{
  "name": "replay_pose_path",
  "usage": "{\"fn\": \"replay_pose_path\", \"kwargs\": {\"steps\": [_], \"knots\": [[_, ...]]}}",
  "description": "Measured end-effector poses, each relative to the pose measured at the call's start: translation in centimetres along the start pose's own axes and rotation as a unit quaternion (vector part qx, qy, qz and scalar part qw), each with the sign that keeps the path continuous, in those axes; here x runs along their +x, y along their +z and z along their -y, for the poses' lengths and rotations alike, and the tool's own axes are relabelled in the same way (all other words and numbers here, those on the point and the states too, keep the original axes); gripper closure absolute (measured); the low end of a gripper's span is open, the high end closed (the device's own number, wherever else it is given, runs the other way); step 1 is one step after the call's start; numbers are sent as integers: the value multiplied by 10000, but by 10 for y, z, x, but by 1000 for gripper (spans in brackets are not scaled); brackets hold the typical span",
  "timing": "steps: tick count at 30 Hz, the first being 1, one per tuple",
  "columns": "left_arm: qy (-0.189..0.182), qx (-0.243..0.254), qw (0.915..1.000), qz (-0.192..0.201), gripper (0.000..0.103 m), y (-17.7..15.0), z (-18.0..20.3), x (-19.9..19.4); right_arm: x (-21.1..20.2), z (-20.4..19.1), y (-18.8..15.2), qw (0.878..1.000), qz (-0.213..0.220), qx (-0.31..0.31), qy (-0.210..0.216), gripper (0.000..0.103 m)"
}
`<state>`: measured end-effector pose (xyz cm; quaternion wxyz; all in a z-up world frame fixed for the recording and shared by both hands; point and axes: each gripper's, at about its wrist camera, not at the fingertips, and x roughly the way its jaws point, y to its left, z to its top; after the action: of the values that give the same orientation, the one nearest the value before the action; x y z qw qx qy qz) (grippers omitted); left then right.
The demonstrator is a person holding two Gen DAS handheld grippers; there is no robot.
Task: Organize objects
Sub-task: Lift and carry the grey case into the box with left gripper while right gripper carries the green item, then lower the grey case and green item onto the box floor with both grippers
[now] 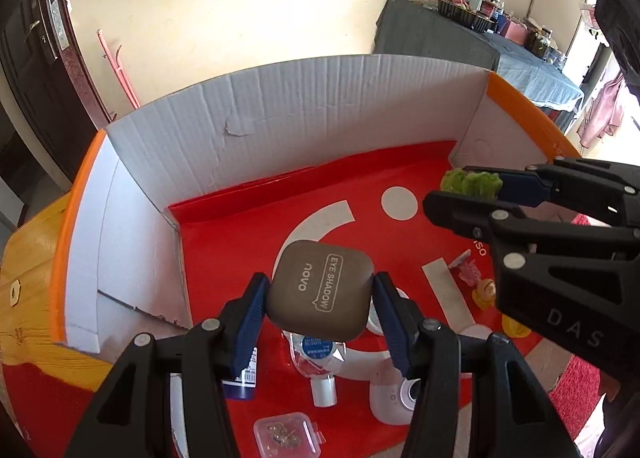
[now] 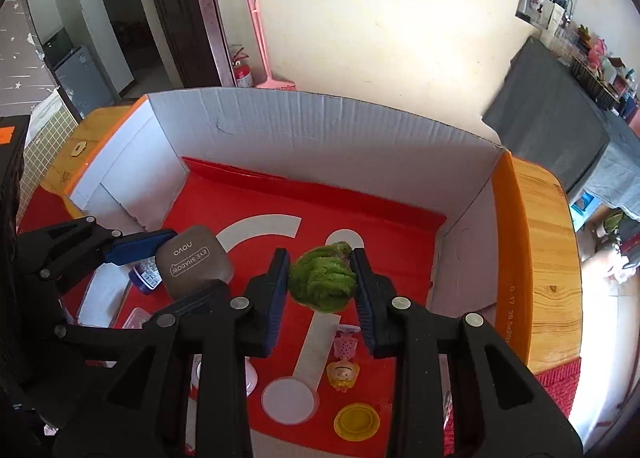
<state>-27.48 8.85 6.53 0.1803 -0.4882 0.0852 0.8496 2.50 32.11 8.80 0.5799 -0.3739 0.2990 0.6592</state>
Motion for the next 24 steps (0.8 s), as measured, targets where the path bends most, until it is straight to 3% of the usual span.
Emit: {"fn": "replay_pose_path", "kwargs": {"steps": [10, 24], "knots": [[-226, -422, 9981, -376, 47, 7, -11, 30, 34, 17, 0, 9982, -505, 317, -17, 73], [-8, -354, 9984, -444, 47, 9, -5, 37, 46, 26, -6, 9959, -754, 495, -18, 73]]}}
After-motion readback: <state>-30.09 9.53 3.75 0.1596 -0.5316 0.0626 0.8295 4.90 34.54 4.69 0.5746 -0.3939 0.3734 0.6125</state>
